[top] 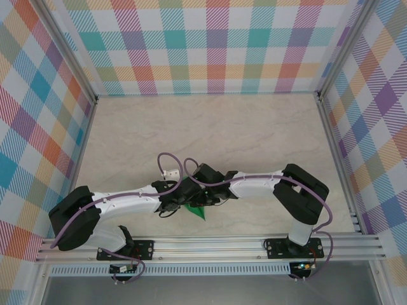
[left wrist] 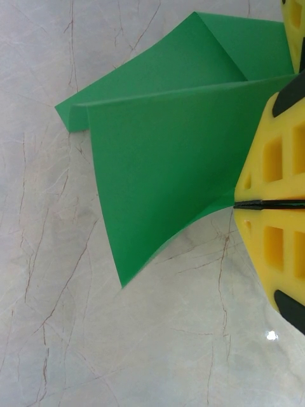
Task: Fold a paper plane with a square sheet of paper (pick it up from the middle)
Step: Move the paper plane to the center of the table.
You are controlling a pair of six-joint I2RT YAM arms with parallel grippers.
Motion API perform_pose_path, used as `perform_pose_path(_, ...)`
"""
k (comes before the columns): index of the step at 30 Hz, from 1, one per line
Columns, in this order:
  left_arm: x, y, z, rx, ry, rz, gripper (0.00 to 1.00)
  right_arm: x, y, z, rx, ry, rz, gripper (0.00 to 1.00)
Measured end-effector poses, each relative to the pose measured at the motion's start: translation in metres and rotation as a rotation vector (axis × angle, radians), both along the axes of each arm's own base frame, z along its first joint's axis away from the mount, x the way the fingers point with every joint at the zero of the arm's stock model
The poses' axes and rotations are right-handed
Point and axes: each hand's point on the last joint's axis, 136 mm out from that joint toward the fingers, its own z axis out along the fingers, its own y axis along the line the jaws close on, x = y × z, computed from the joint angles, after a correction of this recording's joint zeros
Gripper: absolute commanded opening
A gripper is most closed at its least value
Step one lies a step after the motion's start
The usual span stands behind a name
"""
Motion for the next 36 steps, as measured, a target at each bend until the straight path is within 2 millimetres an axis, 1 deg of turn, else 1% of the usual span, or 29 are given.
perform_pose_path(3,0.000,0.001,0.000,-0.002,-0.001,0.002,0.11,0.001,-0.001,-0.004,-0.027,0.002,-0.001,0.28)
perform_pose_path(9,-0.002,0.004,0.000,-0.004,-0.002,0.003,0.14,0.002,0.000,-0.007,-0.064,-0.001,-0.003,0.27)
perform_pose_path(11,-0.003,0.006,0.001,-0.007,-0.005,0.004,0.15,0.002,-0.001,-0.006,-0.075,-0.005,-0.003,0.28)
perform_pose_path(15,-0.003,0.007,0.005,-0.024,-0.016,0.008,0.22,0.002,-0.001,-0.007,-0.113,-0.017,-0.005,0.30)
perform_pose_path(17,-0.004,0.008,0.008,-0.035,-0.025,0.009,0.25,0.002,-0.002,-0.006,-0.130,-0.024,-0.007,0.30)
perform_pose_path(21,-0.004,0.011,0.016,-0.060,-0.049,0.013,0.30,0.004,-0.002,-0.002,-0.156,-0.040,-0.009,0.20)
perform_pose_path(25,-0.003,0.015,0.026,-0.090,-0.082,0.029,0.33,0.004,-0.003,0.000,-0.172,-0.051,-0.012,0.14)
perform_pose_path(27,-0.003,0.016,0.031,-0.105,-0.097,0.037,0.33,0.005,-0.004,0.000,-0.184,-0.056,-0.015,0.10)
perform_pose_path(30,-0.004,0.021,0.035,-0.117,-0.116,0.051,0.35,0.006,-0.009,-0.001,-0.212,-0.061,-0.025,0.09)
perform_pose_path(33,-0.006,0.029,0.037,-0.120,-0.130,0.063,0.36,0.009,-0.017,-0.001,-0.255,-0.074,-0.045,0.09)
perform_pose_path(36,-0.008,0.034,0.038,-0.127,-0.141,0.073,0.38,0.015,-0.028,0.002,-0.320,-0.096,-0.084,0.11)
